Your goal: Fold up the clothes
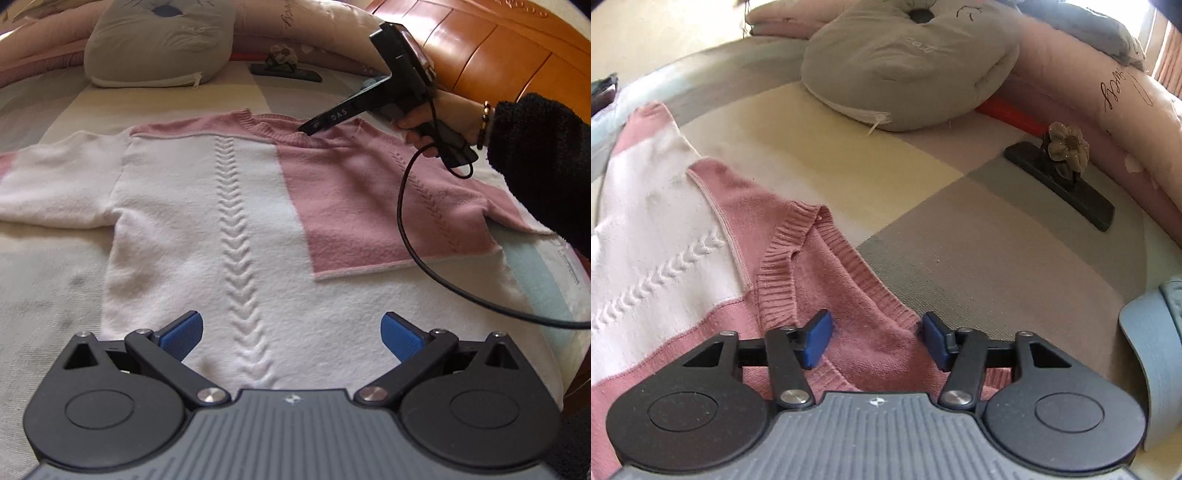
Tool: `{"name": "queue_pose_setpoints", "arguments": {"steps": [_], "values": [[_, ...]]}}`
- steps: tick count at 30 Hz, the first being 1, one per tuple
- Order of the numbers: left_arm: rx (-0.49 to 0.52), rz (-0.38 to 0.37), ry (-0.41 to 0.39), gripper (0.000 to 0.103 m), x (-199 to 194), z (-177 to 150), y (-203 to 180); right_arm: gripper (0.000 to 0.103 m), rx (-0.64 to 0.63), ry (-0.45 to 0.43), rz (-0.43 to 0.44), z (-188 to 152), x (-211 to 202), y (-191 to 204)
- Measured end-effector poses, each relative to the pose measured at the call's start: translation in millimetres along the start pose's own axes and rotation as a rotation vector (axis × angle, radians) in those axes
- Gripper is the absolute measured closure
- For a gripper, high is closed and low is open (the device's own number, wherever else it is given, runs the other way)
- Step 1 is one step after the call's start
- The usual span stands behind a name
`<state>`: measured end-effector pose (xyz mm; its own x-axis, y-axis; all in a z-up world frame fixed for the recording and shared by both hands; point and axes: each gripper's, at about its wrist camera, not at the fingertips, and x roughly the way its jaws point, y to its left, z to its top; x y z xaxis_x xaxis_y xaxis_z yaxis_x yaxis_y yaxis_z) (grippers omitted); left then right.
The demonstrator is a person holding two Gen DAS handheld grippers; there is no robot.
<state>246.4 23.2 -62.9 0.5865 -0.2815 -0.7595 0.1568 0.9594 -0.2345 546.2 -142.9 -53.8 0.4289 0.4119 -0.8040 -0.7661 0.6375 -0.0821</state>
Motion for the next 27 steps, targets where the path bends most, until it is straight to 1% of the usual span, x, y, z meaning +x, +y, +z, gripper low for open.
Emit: {"name": "queue_pose_setpoints", "arguments": {"steps": [1,4,6,8,9,10,11,12,13,15,16,18,21,23,24,25,26,27], "values": [[-0.006,-0.009,-0.004,0.001,-1.6,-0.3,4.9,0.092,0.003,-0.007,-0.035,2.4,0.3,2.5],[-0.012,-0.033,-0.005,0.001,-3.7,0.1,16.4,0.091,0.035,-0.01,-0.104,8.0,10.1,9.0],[0.001,-0.04,-0.006,0.001,-7.9,2.2,22.0,0.088,0.102,-0.005,-0.118,13.0,9.8,8.2],[0.014,-0.058,-0.016,0.001,-13.4,7.7,28.5,0.076,0.185,0.013,-0.115,15.6,0.4,4.4],[0.026,-0.063,-0.025,0.001,-17.0,11.5,31.4,0.058,0.222,0.013,-0.096,14.2,-9.4,3.2],[0.04,-0.064,-0.033,0.001,-18.8,15.4,34.5,0.046,0.246,0.0,-0.075,10.6,-22.8,4.7],[0.054,-0.066,-0.042,0.001,-20.5,19.3,37.6,0.043,0.255,-0.02,-0.057,5.1,-38.7,9.1],[0.066,-0.067,-0.047,0.001,-20.1,22.7,40.4,0.037,0.259,-0.035,-0.043,-1.5,-54.4,15.2],[0.077,-0.068,-0.051,0.001,-19.5,26.1,43.1,0.033,0.248,-0.037,-0.04,-11.7,-69.1,26.1],[0.09,-0.083,-0.052,0.001,-15.3,30.5,48.0,0.03,0.223,-0.037,-0.034,-32.8,-97.4,48.8],[0.095,-0.092,-0.048,0.001,-12.9,31.4,49.4,0.029,0.209,-0.022,-0.036,-46.8,-107.5,63.4],[0.111,-0.116,-0.034,0.001,-7.9,31.0,49.9,0.029,0.214,0.014,-0.067,-74.4,-120.2,92.1],[0.132,-0.154,0.003,0.001,2.0,26.9,49.8,0.029,0.321,0.041,-0.137,-111.0,-123.3,121.3],[0.139,-0.152,0.032,0.001,8.7,23.5,51.0,0.028,0.427,0.035,-0.16,-128.2,-113.4,128.9],[0.141,-0.146,0.044,0.001,11.6,22.1,52.1,0.024,0.462,0.031,-0.185,-133.1,-105.7,131.3],[0.143,-0.14,0.055,0.001,14.5,20.8,53.2,0.01,0.489,0.018,-0.212,-136.3,-98.4,133.7],[0.146,-0.144,0.056,0.001,15.0,21.8,54.2,0.006,0.489,-0.01,-0.24,-133.8,-91.7,135.5],[0.15,-0.149,0.056,0.001,15.2,23.0,55.1,0.0,0.485,-0.015,-0.258,-129.2,-84.3,134.9]]}}
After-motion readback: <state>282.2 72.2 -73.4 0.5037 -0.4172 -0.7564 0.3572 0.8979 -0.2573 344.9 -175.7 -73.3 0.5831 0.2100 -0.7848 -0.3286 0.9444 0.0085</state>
